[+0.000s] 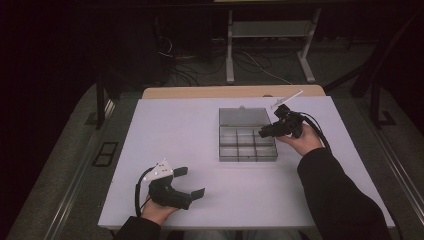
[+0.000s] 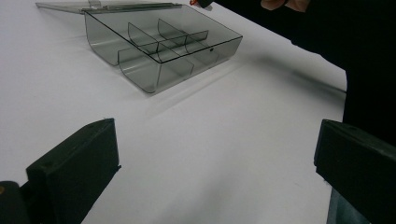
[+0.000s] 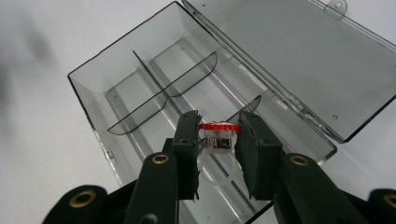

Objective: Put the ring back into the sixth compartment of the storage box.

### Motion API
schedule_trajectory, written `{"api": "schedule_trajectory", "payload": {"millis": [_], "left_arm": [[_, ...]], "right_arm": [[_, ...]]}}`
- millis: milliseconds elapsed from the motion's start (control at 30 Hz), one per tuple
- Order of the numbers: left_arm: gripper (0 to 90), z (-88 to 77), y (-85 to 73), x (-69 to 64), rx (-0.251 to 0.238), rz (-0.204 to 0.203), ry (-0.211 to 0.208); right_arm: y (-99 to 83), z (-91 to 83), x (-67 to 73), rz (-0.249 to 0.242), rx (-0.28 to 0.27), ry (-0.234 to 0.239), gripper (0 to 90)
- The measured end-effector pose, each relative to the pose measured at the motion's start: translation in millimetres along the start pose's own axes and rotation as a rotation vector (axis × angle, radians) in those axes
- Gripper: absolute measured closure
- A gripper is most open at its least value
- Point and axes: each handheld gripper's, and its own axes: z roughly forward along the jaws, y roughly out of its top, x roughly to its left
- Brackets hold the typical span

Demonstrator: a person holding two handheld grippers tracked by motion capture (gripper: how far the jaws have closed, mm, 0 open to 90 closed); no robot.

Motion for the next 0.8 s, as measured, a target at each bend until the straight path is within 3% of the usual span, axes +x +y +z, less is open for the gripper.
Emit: {"api": "schedule_trajectory", "payload": {"millis": [800], "left_arm": [[0.0, 1.8, 0.8, -1.2, 0.006, 0.014, -0.009]], "right_arm": [[-5.2, 33.1, -17.3, 0.007, 0.053, -0.039, 69.3]]}}
